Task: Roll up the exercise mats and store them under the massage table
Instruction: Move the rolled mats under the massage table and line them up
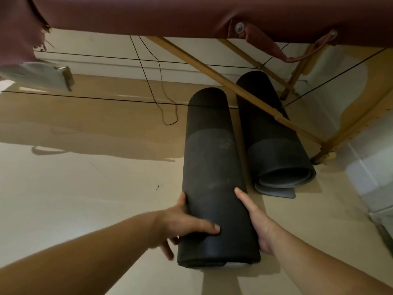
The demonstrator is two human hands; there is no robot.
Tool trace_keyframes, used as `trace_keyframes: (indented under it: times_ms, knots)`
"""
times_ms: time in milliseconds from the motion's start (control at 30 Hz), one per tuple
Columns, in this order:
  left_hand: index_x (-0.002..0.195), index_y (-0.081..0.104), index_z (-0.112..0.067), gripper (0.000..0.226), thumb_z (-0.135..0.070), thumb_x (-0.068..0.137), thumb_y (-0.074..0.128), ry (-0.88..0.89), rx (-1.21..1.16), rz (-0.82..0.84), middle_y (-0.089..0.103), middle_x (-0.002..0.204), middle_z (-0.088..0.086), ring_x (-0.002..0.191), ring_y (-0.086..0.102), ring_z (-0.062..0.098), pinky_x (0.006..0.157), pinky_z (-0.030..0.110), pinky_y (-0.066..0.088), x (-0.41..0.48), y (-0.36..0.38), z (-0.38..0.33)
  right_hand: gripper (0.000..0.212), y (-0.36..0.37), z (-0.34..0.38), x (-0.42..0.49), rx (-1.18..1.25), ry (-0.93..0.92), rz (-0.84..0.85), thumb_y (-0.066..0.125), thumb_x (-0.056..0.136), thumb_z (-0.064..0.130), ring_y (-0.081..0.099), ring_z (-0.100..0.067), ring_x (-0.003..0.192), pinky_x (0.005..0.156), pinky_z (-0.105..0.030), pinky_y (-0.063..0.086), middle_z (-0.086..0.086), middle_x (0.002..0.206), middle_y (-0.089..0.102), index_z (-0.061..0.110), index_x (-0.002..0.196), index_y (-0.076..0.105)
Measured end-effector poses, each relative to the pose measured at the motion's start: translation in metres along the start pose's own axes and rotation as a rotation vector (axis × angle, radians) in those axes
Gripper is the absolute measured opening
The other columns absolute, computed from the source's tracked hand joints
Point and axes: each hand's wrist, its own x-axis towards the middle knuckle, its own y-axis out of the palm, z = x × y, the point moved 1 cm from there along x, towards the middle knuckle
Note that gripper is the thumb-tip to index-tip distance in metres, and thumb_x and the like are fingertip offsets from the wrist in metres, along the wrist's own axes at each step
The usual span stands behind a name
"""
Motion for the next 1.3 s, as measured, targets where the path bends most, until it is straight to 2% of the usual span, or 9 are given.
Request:
trace_keyframes:
  times_ms: [200,367,500,633,767,833,1067,1200,1300]
  knots:
    - [0.165,0.0,-0.046,0.142,-0.041,0.064,0.099,0.176,-0.321,-0.131,0.051,0.139,-0.012,0.105,0.058,0.015,0.067,0.026,0.049,0.015,0.022,-0.006,0.079,-0.01,0.021,0.009,0.0,-0.011,-0.054,0.076,0.071,0.075,0.074,-0.035,0.112,0.112,-0.051,0.048,-0.015,0.119,0.077,0.019,0.127,0.075]
    - [0.167,0.013,-0.034,0.132,-0.031,0.067,0.098,0.333,-0.372,-0.186,0.055,0.139,-0.008,0.111,0.053,0.018,0.09,0.031,0.047,0.037,0.007,-0.041,0.098,-0.008,0.048,0.033,-0.046,-0.132,-0.337,0.076,0.06,0.089,0.07,-0.033,0.111,0.105,-0.052,0.053,-0.008,0.123,0.074,0.023,0.132,0.066]
    - [0.16,0.032,-0.03,0.112,-0.031,0.068,0.098,0.473,-0.34,-0.297,0.045,0.096,-0.024,0.106,0.054,0.017,0.096,0.031,0.05,0.048,0.007,-0.056,0.054,-0.003,0.065,0.029,-0.517,-0.55,-0.748,0.06,0.092,0.069,0.062,-0.027,0.105,0.084,-0.038,0.049,-0.005,0.123,0.066,0.024,0.123,0.063]
    - [0.154,0.039,-0.035,0.101,-0.051,0.07,0.094,0.478,-0.362,-0.399,0.057,0.109,-0.017,0.108,0.061,0.017,0.096,0.034,0.055,0.055,0.016,-0.048,0.045,0.016,0.063,0.005,-1.126,-0.804,-0.672,0.063,0.093,0.061,0.047,-0.021,0.122,0.08,-0.034,0.045,0.005,0.131,0.046,0.039,0.132,0.057]
    - [0.154,0.039,-0.047,0.083,-0.06,0.083,0.078,0.614,-0.09,-0.496,0.045,0.14,-0.014,0.122,0.05,0.004,0.102,0.021,0.044,0.053,0.026,-0.003,0.088,0.008,0.085,-0.021,-1.3,-0.467,-0.153,0.077,0.082,0.064,0.02,-0.02,0.148,0.117,-0.038,0.036,0.013,0.155,0.018,0.051,0.157,0.035]
    - [0.151,0.031,-0.059,0.066,-0.058,0.094,0.066,0.66,-0.02,-0.505,0.04,0.143,-0.017,0.123,0.046,-0.001,0.103,0.016,0.04,0.053,0.034,0.017,0.099,0.002,0.091,-0.028,-1.43,-0.413,-0.08,0.083,0.081,0.056,0.018,-0.02,0.153,0.122,-0.043,0.034,0.02,0.162,0.008,0.052,0.161,0.024]
    - [0.153,0.038,-0.053,0.052,-0.044,0.105,0.056,0.666,0.015,-0.58,0.042,0.143,-0.007,0.133,0.048,0.016,0.114,0.028,0.039,0.086,0.025,-0.014,0.076,-0.008,0.087,-0.002,-1.281,-0.549,-0.259,0.077,0.094,0.036,0.026,-0.016,0.156,0.12,-0.04,0.038,0.019,0.171,0.014,0.056,0.155,0.037]
    - [0.158,0.037,-0.047,0.053,-0.044,0.107,0.053,0.605,0.002,-0.587,0.042,0.15,-0.001,0.137,0.048,0.023,0.117,0.032,0.038,0.107,0.011,-0.061,0.042,0.0,0.089,0.015,-1.357,-0.856,-0.622,0.068,0.1,0.031,0.048,-0.021,0.129,0.088,-0.043,0.057,0.004,0.143,0.047,0.039,0.141,0.062]
    - [0.158,0.034,-0.051,0.055,-0.047,0.106,0.052,0.496,0.072,-0.626,0.045,0.142,0.002,0.131,0.05,0.03,0.114,0.046,0.045,0.116,0.002,-0.082,0.03,0.01,0.089,0.028,-1.385,-1.007,-0.627,0.066,0.1,0.022,0.049,-0.024,0.115,0.072,-0.043,0.057,0.002,0.126,0.052,0.029,0.129,0.071]
